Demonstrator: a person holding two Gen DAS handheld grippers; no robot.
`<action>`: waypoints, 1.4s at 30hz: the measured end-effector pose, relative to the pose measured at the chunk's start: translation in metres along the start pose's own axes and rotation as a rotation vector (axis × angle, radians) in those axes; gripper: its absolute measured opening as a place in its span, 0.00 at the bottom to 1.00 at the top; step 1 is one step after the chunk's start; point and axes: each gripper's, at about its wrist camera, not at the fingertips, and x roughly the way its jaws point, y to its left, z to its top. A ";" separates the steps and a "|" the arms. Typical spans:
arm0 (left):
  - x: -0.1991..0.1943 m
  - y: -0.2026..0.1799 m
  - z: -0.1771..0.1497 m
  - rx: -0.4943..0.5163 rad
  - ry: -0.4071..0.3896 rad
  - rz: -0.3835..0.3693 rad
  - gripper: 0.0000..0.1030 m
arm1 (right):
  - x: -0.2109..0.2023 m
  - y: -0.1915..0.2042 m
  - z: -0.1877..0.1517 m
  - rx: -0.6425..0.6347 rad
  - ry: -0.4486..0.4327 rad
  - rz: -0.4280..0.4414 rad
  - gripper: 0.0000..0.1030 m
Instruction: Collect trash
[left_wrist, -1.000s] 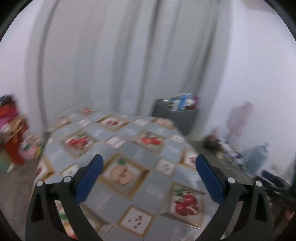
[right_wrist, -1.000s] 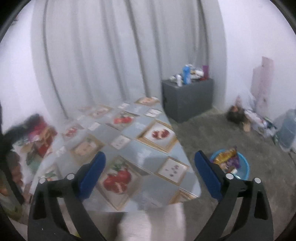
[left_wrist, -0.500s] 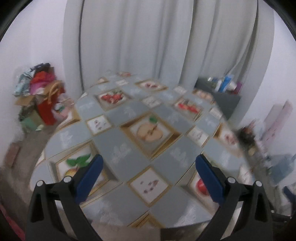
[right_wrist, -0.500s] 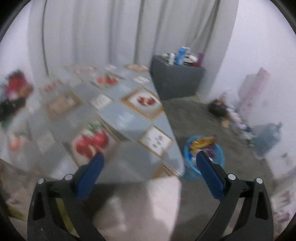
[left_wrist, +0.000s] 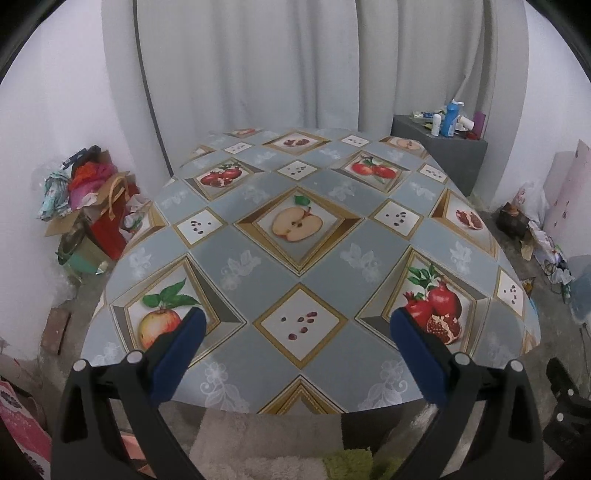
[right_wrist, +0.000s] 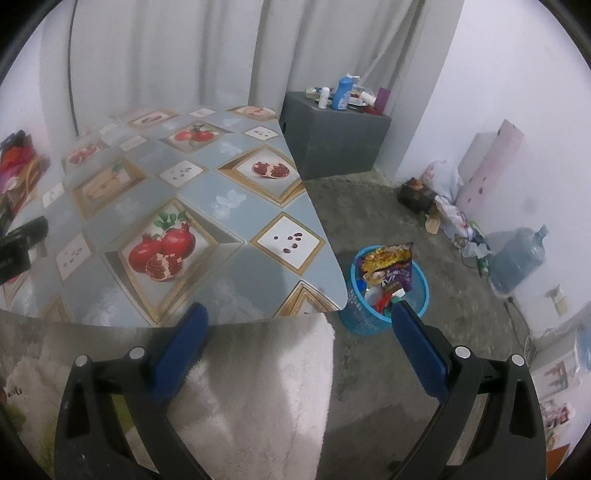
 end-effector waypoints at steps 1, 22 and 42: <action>0.000 -0.001 0.000 0.003 -0.002 0.000 0.95 | 0.001 0.000 -0.001 0.004 0.005 -0.001 0.93; 0.004 -0.029 -0.003 0.076 0.074 -0.073 0.95 | 0.010 -0.018 -0.005 0.054 0.011 -0.030 0.93; -0.002 -0.035 0.003 0.096 0.053 -0.078 0.95 | 0.009 -0.021 -0.005 0.062 0.002 -0.040 0.93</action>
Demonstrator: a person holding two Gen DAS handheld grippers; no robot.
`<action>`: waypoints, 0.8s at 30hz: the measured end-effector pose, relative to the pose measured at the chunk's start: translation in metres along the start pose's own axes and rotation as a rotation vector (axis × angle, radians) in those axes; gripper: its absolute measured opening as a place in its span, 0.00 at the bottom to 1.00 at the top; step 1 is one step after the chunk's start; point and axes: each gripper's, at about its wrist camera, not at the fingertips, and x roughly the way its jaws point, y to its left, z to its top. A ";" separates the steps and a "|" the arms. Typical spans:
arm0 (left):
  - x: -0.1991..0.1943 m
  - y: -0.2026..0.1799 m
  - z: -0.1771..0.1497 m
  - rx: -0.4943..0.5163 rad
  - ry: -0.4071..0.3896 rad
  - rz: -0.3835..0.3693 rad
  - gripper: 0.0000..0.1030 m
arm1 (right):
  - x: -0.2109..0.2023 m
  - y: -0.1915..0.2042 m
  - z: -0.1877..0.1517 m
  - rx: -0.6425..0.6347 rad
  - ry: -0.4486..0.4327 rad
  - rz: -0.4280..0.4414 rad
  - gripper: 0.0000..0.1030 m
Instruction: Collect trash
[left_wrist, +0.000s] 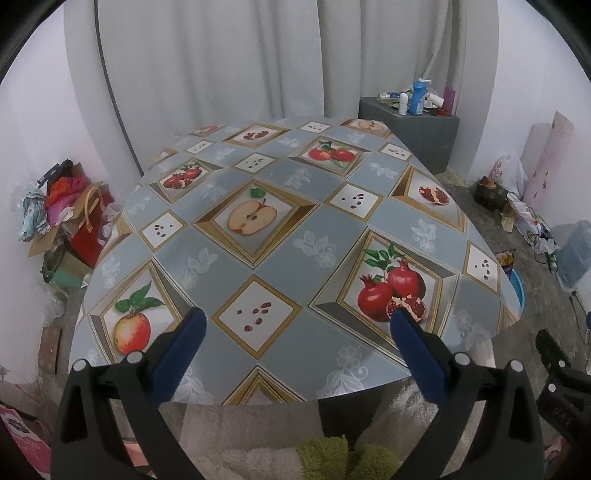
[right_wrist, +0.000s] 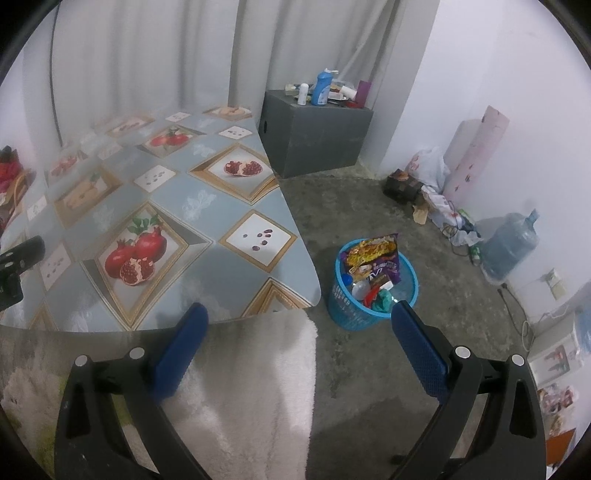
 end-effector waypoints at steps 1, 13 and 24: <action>0.000 0.000 0.000 0.000 0.000 0.000 0.95 | 0.000 0.000 0.000 -0.001 -0.001 0.000 0.93; 0.000 0.002 0.000 -0.001 0.002 0.000 0.95 | -0.002 0.001 0.001 -0.004 -0.007 -0.002 0.93; 0.001 0.003 0.000 0.000 0.002 0.000 0.95 | -0.002 0.002 0.001 -0.006 -0.008 -0.002 0.93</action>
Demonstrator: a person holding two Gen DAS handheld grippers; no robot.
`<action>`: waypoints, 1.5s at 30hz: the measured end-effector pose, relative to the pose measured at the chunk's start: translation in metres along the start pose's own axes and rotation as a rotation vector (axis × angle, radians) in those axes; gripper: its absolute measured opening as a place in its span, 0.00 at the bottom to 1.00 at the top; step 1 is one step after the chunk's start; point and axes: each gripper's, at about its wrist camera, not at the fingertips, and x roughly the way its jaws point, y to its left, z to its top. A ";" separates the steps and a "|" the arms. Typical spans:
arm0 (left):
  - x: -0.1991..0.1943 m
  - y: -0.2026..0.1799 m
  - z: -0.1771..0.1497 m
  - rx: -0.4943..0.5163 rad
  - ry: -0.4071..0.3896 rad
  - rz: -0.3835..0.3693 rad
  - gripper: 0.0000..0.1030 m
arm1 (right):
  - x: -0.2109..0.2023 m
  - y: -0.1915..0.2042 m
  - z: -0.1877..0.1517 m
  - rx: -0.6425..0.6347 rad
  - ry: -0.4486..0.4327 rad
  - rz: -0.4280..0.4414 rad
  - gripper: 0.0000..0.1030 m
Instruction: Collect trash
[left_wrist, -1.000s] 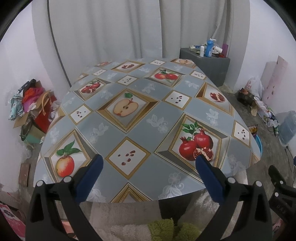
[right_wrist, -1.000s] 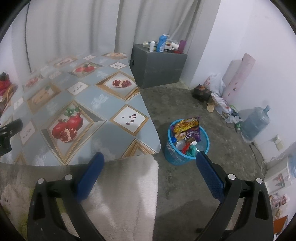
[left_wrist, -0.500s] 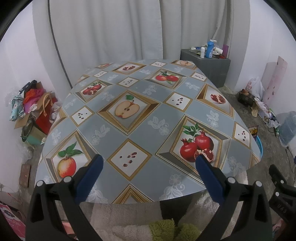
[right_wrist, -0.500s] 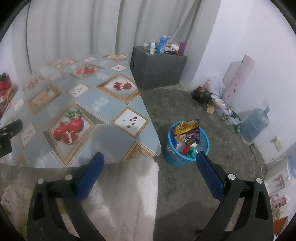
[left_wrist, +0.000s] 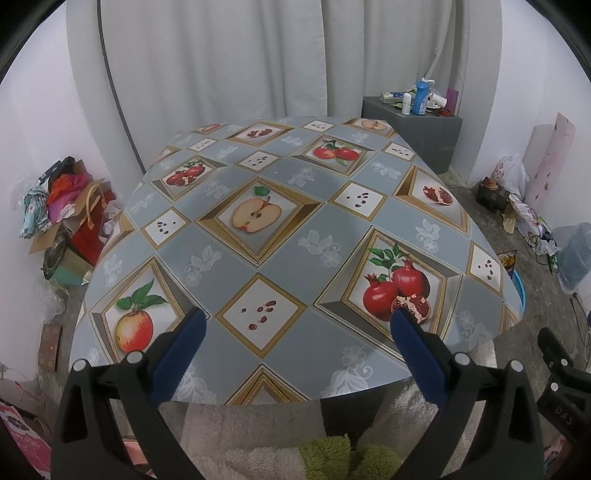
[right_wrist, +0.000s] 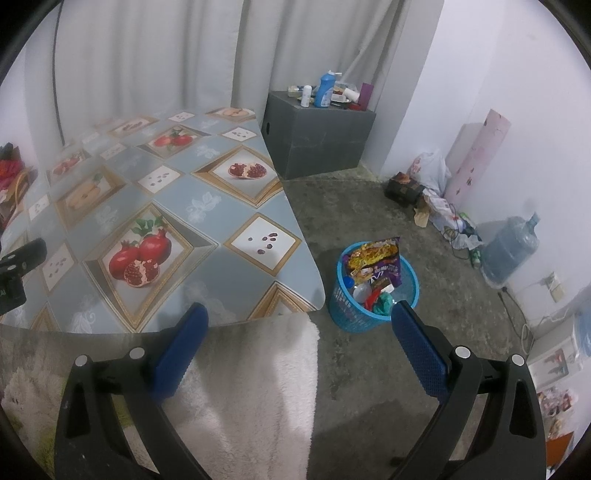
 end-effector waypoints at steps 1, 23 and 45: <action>0.000 0.000 0.000 0.001 -0.001 -0.001 0.95 | 0.000 0.000 0.000 0.000 0.001 0.000 0.93; 0.001 0.003 -0.001 0.004 0.006 0.002 0.95 | -0.001 0.000 0.001 0.001 0.000 0.001 0.93; 0.001 0.004 -0.001 0.004 0.006 0.002 0.95 | -0.001 0.004 0.001 0.000 0.000 0.002 0.93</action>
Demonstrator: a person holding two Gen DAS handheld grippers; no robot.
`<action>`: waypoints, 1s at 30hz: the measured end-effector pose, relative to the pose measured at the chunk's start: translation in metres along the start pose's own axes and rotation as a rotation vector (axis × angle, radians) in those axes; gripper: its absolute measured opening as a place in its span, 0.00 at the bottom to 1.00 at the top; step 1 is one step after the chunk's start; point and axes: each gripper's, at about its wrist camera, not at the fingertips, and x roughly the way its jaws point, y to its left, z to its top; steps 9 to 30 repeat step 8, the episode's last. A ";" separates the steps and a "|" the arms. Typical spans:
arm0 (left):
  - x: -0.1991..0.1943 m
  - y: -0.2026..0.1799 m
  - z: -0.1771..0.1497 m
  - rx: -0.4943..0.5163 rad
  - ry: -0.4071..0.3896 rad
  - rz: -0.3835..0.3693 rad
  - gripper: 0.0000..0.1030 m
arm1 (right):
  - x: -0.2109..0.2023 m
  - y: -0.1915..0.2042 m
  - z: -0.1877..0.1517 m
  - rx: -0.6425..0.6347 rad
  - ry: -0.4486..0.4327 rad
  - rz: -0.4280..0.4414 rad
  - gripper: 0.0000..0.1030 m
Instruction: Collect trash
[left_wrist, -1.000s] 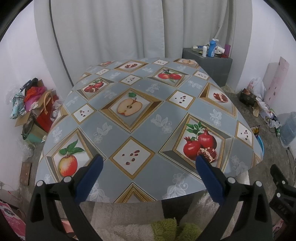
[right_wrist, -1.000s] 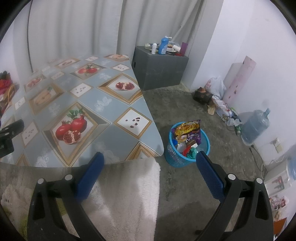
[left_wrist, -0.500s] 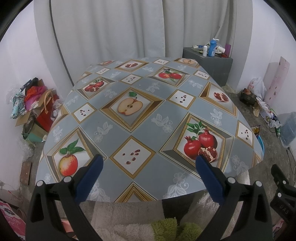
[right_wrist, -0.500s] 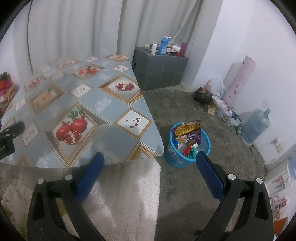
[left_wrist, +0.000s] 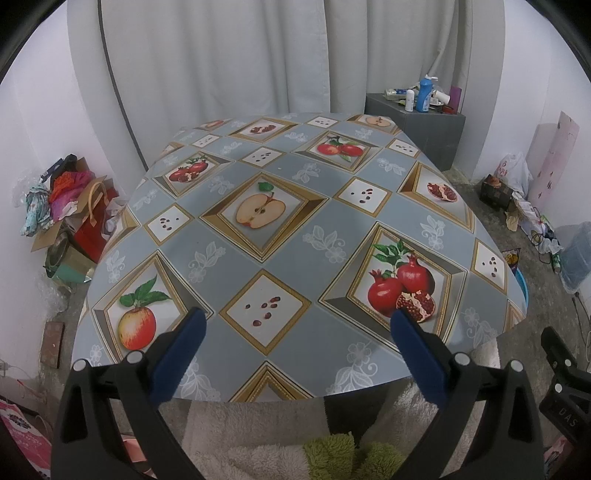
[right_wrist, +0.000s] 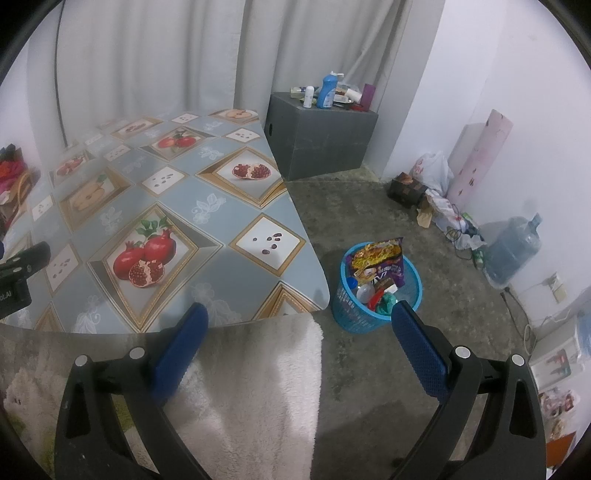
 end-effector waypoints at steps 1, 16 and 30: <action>0.000 0.000 0.000 0.000 0.000 -0.001 0.95 | 0.000 -0.001 0.000 0.000 -0.001 0.000 0.93; -0.001 0.000 0.000 0.002 0.002 -0.001 0.95 | 0.000 0.000 0.000 0.001 0.001 -0.001 0.93; -0.001 0.000 0.000 0.002 0.002 -0.001 0.95 | 0.000 0.000 0.000 0.001 0.001 -0.001 0.93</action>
